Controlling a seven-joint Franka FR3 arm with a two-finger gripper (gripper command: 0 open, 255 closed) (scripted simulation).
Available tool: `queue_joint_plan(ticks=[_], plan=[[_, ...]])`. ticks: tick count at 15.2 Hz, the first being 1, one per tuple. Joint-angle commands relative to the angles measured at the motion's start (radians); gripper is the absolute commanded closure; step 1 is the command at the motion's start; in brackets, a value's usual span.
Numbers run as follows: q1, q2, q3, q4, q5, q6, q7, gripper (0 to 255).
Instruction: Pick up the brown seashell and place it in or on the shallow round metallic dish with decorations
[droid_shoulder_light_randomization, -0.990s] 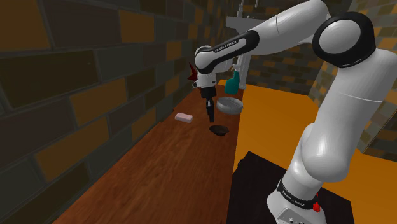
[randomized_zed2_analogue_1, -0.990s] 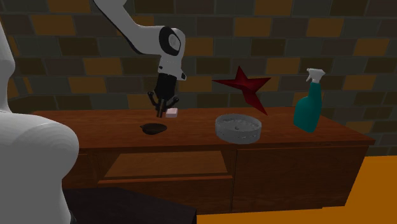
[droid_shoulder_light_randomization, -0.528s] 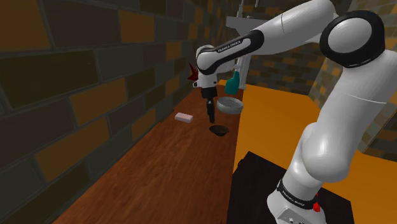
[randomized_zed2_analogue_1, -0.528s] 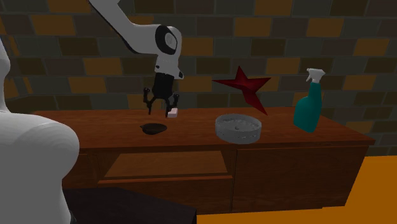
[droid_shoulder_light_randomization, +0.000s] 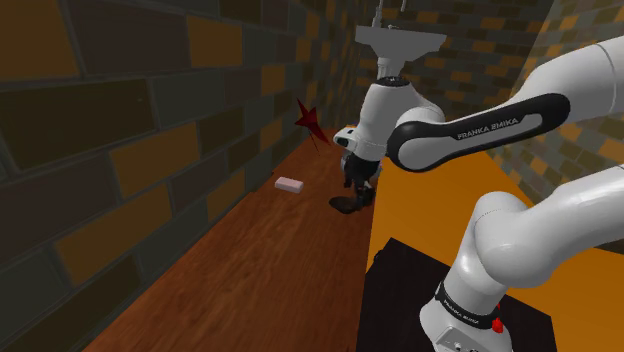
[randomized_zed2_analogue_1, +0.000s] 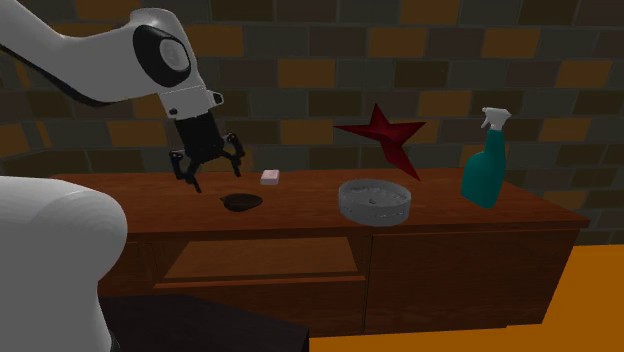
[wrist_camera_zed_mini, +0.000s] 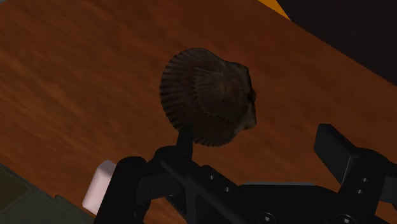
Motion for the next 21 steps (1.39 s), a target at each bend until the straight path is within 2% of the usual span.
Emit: queue_joint_plan(ticks=[1,7,14,15,21], plan=[[-0.004,-0.039,0.008,-0.062,-0.027,0.06,0.001,0],[-0.026,0.035,-0.001,-0.096,-0.055,0.169,0.012,0],[-0.026,0.034,-0.001,-0.096,-0.055,0.169,0.012,0],[-0.026,0.034,-0.001,-0.096,-0.055,0.169,0.012,255],[-0.026,0.034,-0.001,-0.096,-0.055,0.169,0.012,255]])
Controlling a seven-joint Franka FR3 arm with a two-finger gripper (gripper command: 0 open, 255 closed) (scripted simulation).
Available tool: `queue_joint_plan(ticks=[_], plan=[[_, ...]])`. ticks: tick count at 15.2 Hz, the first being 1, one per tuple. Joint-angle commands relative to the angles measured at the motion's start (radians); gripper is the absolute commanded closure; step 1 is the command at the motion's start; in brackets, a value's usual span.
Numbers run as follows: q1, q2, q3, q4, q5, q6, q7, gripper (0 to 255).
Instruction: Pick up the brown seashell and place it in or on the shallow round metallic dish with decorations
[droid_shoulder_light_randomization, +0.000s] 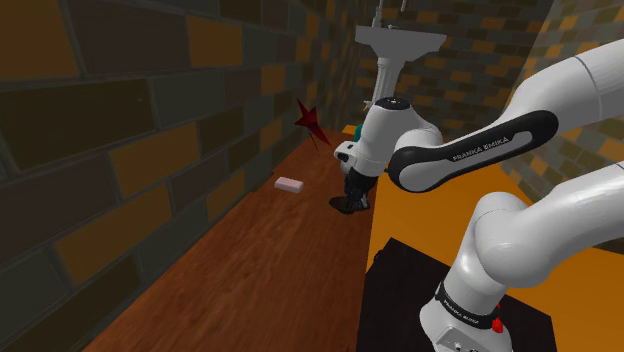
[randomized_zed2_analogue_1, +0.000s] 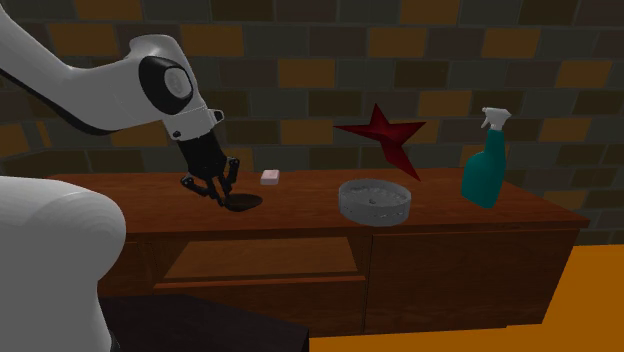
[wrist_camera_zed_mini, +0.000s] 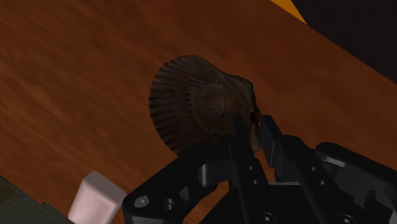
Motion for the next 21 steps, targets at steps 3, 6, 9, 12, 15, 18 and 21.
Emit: queue_joint_plan(ticks=[3,6,9,12,15,18,21], plan=[[0.0,0.0,0.0,0.0,0.0,0.0,0.0,255],[0.008,-0.031,-0.001,0.025,0.012,-0.055,-0.013,255],[0.015,-0.057,-0.001,0.052,0.023,-0.108,-0.024,255],[0.02,-0.078,0.0,0.082,0.033,-0.158,-0.034,255],[0.025,-0.096,0.001,0.113,0.042,-0.207,-0.044,255],[0.029,-0.11,0.003,0.146,0.049,-0.253,-0.053,255],[0.032,-0.12,0.004,0.18,0.056,-0.298,-0.062,255]])
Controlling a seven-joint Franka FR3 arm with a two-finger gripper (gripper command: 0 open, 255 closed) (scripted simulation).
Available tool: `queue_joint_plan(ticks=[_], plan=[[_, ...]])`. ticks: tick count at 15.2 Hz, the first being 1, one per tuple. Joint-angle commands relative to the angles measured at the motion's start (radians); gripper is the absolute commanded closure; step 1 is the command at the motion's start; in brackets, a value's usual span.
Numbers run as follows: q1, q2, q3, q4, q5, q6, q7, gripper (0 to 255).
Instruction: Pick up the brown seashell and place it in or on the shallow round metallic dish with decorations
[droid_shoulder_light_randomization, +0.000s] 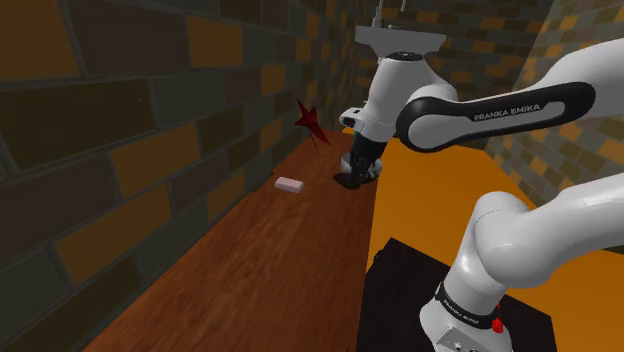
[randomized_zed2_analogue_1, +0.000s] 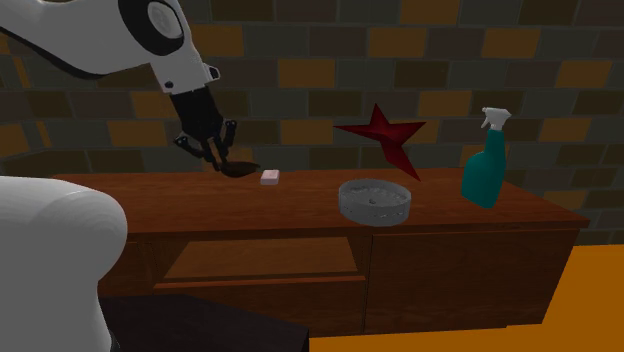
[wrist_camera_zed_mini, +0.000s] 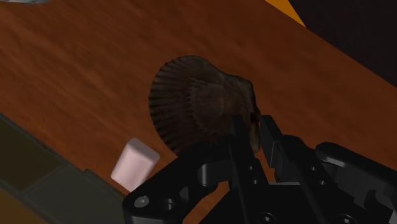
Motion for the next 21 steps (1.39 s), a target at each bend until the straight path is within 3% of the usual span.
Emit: queue_joint_plan(ticks=[1,5,13,21], plan=[[0.004,-0.011,0.004,0.023,0.007,-0.035,-0.004,255],[0.007,-0.019,0.006,0.07,0.014,-0.088,-0.014,255],[-0.077,0.087,-0.182,0.164,-0.077,-0.033,-0.211,255],[-0.104,0.259,-0.365,0.331,-0.101,0.02,-0.407,255]])
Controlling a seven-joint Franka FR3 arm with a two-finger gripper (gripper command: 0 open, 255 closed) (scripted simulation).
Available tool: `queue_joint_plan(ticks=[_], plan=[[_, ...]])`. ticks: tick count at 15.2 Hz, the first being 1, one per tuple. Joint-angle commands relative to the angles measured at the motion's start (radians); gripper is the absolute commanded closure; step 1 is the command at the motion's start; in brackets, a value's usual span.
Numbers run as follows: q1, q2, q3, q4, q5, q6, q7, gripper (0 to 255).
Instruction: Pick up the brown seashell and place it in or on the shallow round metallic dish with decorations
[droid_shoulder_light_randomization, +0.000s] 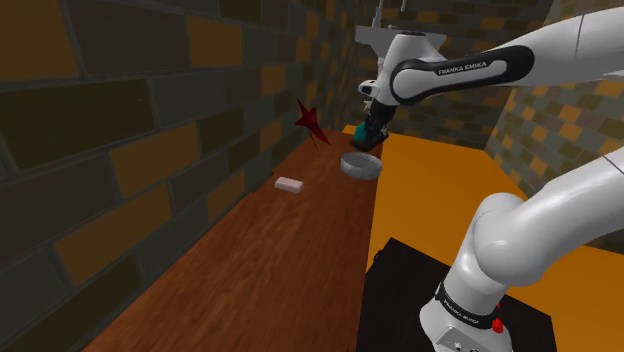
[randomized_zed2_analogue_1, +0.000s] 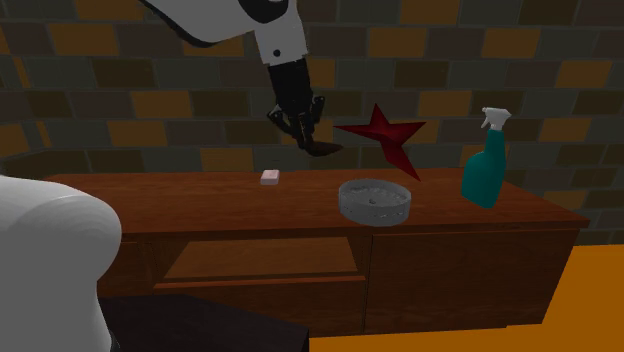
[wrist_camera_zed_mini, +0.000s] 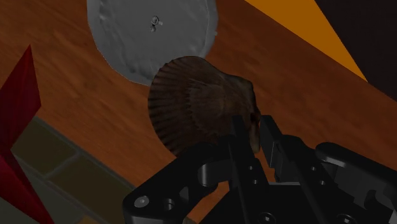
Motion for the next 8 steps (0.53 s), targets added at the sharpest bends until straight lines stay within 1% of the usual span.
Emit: queue_joint_plan(ticks=[1,5,8], plan=[[0.0,0.049,-0.045,0.047,0.004,0.014,-0.05,255],[0.011,0.156,-0.139,0.157,0.037,0.032,-0.158,255],[0.025,0.247,-0.211,0.25,0.084,0.041,-0.248,255]])
